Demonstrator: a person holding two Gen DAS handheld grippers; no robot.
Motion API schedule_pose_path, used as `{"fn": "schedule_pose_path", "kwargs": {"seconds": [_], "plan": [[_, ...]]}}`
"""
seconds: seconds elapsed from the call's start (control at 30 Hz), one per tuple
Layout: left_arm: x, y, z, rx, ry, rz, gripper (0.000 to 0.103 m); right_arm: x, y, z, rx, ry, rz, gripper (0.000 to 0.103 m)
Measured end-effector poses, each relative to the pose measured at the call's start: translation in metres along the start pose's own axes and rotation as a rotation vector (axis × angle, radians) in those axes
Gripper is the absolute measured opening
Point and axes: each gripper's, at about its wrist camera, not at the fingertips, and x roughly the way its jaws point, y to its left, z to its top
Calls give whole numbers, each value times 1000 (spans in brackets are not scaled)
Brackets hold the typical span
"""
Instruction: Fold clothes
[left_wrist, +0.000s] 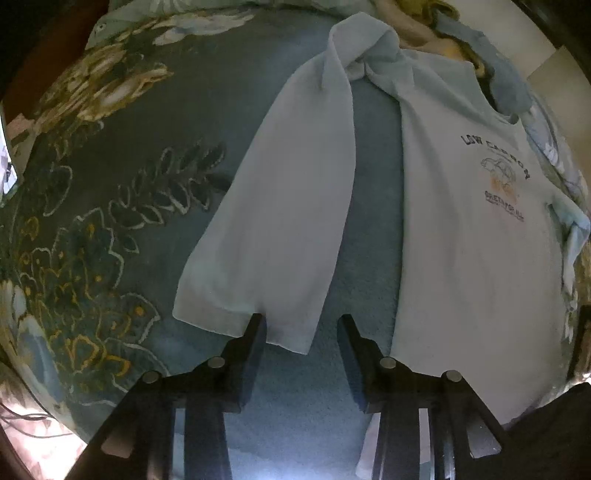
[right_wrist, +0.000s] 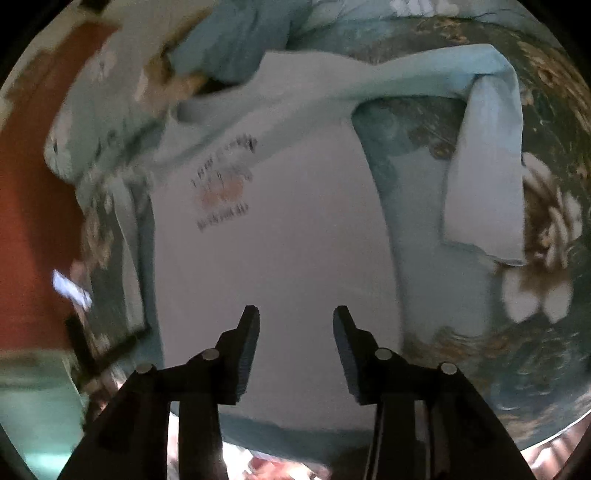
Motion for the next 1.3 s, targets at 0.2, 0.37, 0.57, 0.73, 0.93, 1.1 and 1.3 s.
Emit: {"fn": "schedule_pose_path", "kwargs": {"seconds": [0.2,0.37,0.57,0.73,0.93,1.1,1.3], "plan": [[-20,13,5,-32,-82,-3,4,0,16,-6,-8,-74,14,45],[-83,51,47,-152,-268,-110,4,9,14,-5,0,-67,11,45],[-142,115,132,-290,-460,-114,4,14,6,-7,29,-52,14,45],[-162,156,192,-317,-482,8,4,19,10,-2,45,-41,34,45],[-135,172,243,-309,-403,178,4,23,10,1,47,-28,36,45],[-93,192,253,-339,-284,321,4,7,-11,2,92,-57,33,45],[-65,222,239,-497,-203,298,5,-22,-64,8,190,-130,-15,45]]}}
